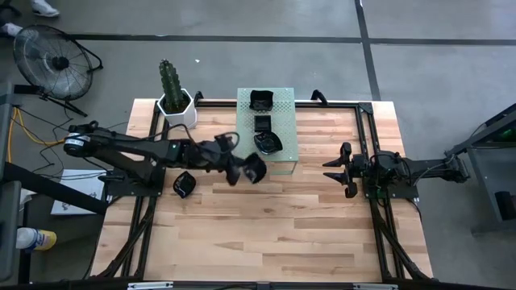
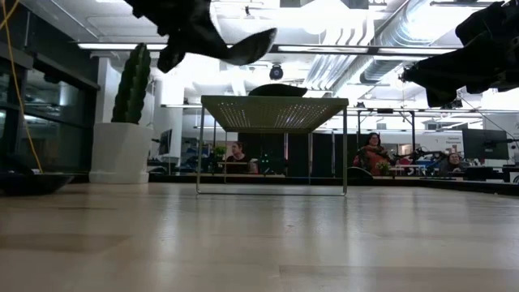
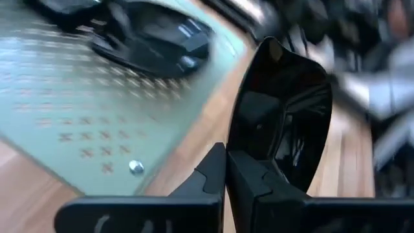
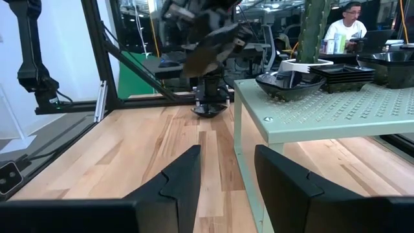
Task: Pick & Place Mini shaped plates
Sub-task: Stack the black leaf shaped plate on top of the black leaf shaped plate on the shelf
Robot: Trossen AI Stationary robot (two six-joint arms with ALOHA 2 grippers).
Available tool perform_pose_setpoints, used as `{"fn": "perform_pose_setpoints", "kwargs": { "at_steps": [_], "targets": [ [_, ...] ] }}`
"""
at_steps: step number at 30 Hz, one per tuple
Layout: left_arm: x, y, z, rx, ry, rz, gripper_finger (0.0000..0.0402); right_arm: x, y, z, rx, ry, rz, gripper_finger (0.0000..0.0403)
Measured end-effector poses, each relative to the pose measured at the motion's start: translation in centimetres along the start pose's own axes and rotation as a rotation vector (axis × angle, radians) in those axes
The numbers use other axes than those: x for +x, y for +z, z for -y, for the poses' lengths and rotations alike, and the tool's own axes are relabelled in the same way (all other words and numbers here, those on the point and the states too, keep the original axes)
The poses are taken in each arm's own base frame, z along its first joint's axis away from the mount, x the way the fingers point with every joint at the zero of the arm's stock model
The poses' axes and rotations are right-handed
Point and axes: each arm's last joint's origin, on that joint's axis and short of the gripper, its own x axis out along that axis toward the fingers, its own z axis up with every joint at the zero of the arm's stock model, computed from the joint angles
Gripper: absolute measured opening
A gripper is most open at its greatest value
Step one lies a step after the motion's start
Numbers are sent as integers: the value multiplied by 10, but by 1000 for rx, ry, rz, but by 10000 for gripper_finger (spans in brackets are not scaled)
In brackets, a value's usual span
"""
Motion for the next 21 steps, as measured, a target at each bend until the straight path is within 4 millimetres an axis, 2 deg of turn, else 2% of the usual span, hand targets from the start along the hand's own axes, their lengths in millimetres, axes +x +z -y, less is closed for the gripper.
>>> {"fn": "perform_pose_setpoints", "kwargs": {
  "at_steps": [4, 9, 14, 21],
  "targets": [
    [1, 9, -3, -218, 41, 111, 0, 0, 0, 0, 0, 0, 0, 140],
    [2, 20, -8, -376, 68, 231, 0, 0, 0, 0, 0, 0, 1, 140],
    [10, 25, -13, -463, 83, 296, 0, 0, 0, 0, 0, 0, 1, 140],
    [26, 23, -13, -541, 67, 302, 0, 0, 0, 0, 0, 0, 1, 140]
  ]
}}
